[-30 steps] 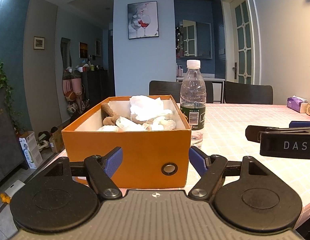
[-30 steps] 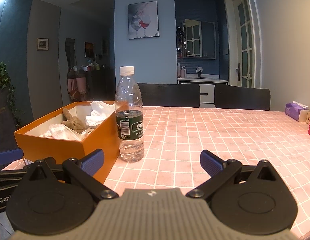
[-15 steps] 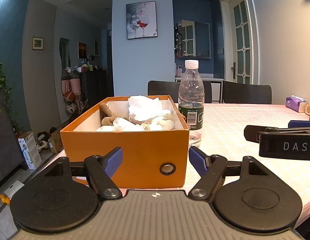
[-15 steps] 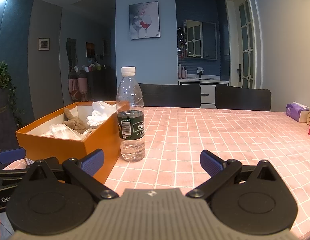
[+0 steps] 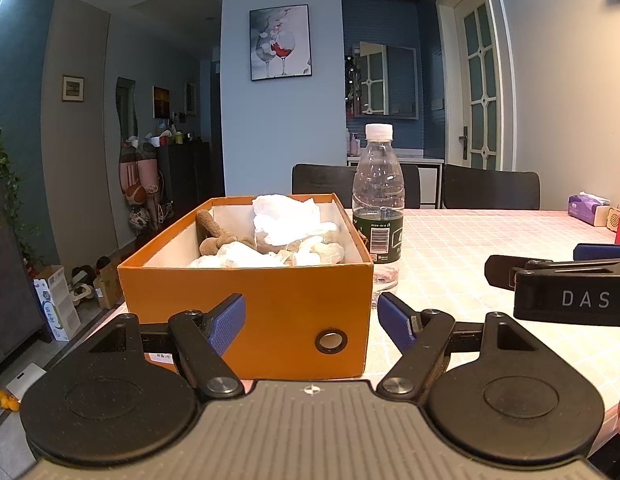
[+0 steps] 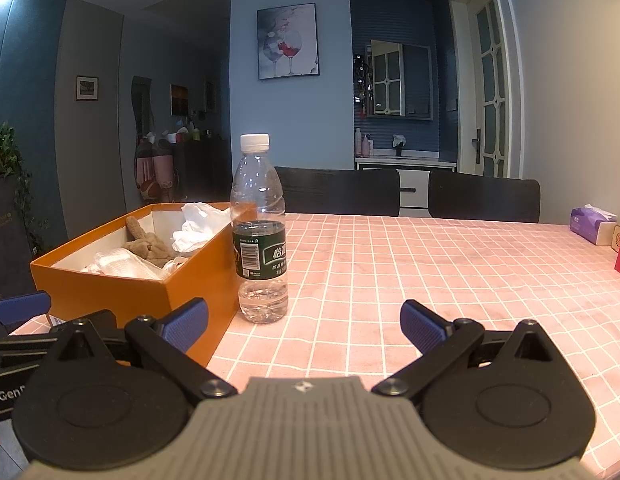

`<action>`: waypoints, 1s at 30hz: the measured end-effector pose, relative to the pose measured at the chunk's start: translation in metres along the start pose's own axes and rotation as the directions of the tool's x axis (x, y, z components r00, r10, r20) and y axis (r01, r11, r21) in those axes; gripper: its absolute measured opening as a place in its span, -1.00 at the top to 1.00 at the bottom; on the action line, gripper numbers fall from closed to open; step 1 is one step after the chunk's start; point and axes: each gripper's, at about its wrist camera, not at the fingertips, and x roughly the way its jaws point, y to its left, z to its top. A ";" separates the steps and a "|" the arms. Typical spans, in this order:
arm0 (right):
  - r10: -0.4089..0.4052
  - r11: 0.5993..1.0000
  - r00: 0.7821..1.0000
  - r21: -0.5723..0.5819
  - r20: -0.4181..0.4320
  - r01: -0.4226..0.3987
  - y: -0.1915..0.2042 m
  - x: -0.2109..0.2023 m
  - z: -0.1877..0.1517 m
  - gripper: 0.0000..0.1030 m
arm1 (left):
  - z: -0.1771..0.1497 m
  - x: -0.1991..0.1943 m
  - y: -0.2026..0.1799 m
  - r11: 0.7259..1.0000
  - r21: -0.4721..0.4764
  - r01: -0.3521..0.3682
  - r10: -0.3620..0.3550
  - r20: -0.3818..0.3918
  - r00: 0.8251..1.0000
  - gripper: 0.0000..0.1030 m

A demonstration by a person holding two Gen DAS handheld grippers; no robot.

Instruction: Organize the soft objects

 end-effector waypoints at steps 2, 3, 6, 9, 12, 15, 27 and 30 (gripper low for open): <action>0.001 1.000 1.000 -0.001 0.000 -0.001 0.000 0.000 0.000 -0.94 | 0.000 0.000 0.000 1.000 -0.001 0.000 0.000 0.001 1.000 -0.71; 0.001 1.000 1.000 -0.001 0.000 -0.001 0.000 0.000 0.000 -0.94 | 0.000 0.000 0.000 1.000 -0.001 0.000 0.000 0.001 1.000 -0.71; 0.000 1.000 1.000 -0.002 -0.001 0.000 0.000 0.000 0.000 -0.95 | 0.001 0.000 0.000 1.000 -0.001 -0.001 0.001 0.002 1.000 -0.71; 0.000 1.000 1.000 -0.002 -0.002 0.000 0.000 0.000 0.000 -0.94 | 0.002 -0.001 -0.001 1.000 0.004 -0.001 0.001 0.006 1.000 -0.71; 0.000 1.000 1.000 -0.004 -0.001 0.000 -0.001 0.000 0.000 -0.95 | 0.003 -0.001 -0.001 1.000 0.003 0.000 0.000 0.007 1.000 -0.71; -0.001 1.000 1.000 -0.005 0.000 0.001 -0.002 0.000 0.000 -0.95 | 0.003 -0.001 -0.001 1.000 0.001 0.001 -0.001 0.006 1.000 -0.71; 0.002 1.000 1.000 -0.008 -0.005 -0.002 -0.004 0.000 -0.001 -0.94 | 0.004 -0.001 -0.002 1.000 0.001 -0.002 0.002 0.010 1.000 -0.71; 0.003 1.000 1.000 -0.008 -0.006 -0.003 -0.004 0.000 -0.001 -0.95 | 0.004 -0.002 -0.002 1.000 0.002 -0.004 0.004 0.012 1.000 -0.71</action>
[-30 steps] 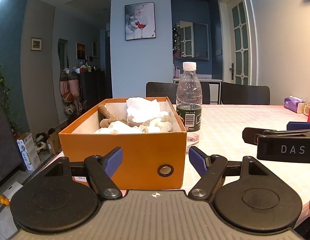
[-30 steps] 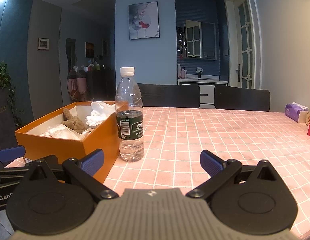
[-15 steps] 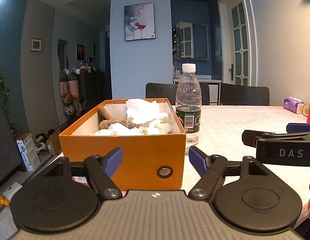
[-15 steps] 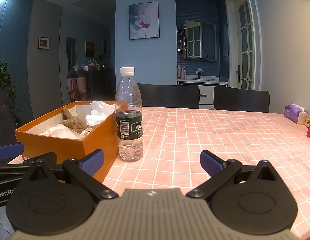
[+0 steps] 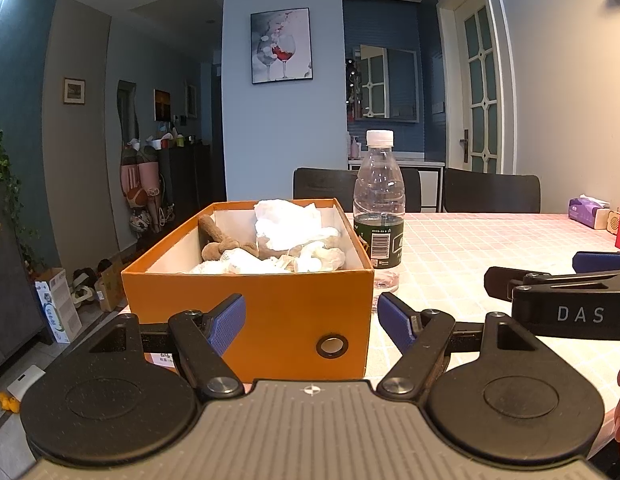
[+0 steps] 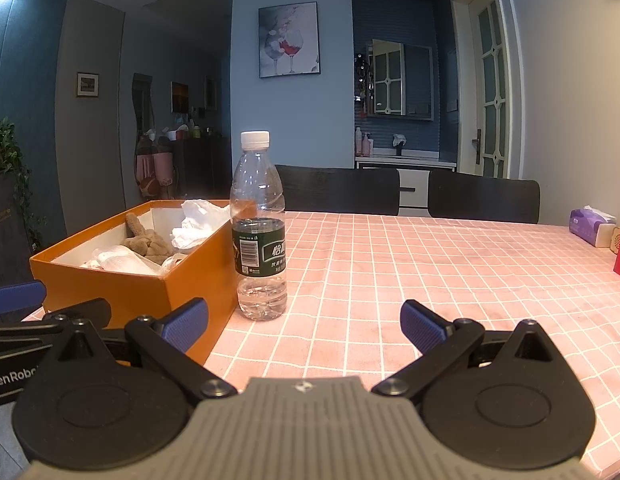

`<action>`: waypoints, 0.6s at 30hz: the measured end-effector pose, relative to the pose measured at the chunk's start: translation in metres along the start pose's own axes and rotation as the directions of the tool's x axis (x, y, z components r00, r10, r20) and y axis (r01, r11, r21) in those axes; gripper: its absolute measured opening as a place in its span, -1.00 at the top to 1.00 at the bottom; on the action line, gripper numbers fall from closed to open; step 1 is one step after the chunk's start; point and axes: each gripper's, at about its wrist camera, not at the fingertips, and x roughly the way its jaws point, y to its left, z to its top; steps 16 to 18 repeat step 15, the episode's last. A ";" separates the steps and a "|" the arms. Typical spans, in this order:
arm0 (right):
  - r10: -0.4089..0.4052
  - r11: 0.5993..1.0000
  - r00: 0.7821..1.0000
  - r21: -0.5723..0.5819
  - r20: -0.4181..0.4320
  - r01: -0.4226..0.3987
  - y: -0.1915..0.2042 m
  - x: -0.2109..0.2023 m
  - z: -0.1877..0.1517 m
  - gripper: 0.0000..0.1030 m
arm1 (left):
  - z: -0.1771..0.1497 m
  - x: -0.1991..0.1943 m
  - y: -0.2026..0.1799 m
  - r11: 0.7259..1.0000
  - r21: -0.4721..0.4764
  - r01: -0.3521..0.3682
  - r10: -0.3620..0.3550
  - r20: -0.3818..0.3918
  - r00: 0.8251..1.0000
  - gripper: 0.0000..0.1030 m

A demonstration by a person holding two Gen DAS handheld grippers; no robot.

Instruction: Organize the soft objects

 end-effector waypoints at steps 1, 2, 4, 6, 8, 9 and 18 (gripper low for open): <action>0.001 1.000 1.000 0.000 -0.001 -0.001 0.000 0.000 0.000 -0.95 | 0.000 0.000 0.000 1.000 0.000 0.001 -0.001 0.001 1.000 -0.71; 0.001 1.000 1.000 0.000 -0.001 -0.001 0.000 0.000 0.000 -0.94 | 0.000 -0.001 0.000 1.000 -0.001 0.001 -0.001 0.002 1.000 -0.71; 0.000 1.000 1.000 -0.001 -0.001 0.000 0.000 0.000 0.000 -0.95 | 0.001 -0.001 -0.001 1.000 -0.003 0.002 -0.002 0.004 1.000 -0.71; 0.001 1.000 1.000 -0.001 -0.001 -0.001 0.000 0.000 0.000 -0.95 | 0.001 -0.001 -0.002 1.000 -0.002 0.000 0.000 0.004 1.000 -0.71; 0.002 1.000 1.000 -0.001 -0.002 -0.002 -0.001 0.000 0.000 -0.95 | 0.001 -0.001 -0.001 1.000 -0.004 0.002 -0.002 0.003 1.000 -0.71; 0.003 1.000 1.000 0.000 -0.003 -0.003 -0.001 0.000 -0.001 -0.95 | 0.001 0.000 -0.001 1.000 -0.005 0.004 -0.004 0.002 1.000 -0.71; 0.008 1.000 1.000 -0.001 -0.009 -0.008 -0.002 0.001 -0.002 -0.95 | 0.000 0.000 -0.001 1.000 -0.014 0.009 -0.009 -0.005 1.000 -0.71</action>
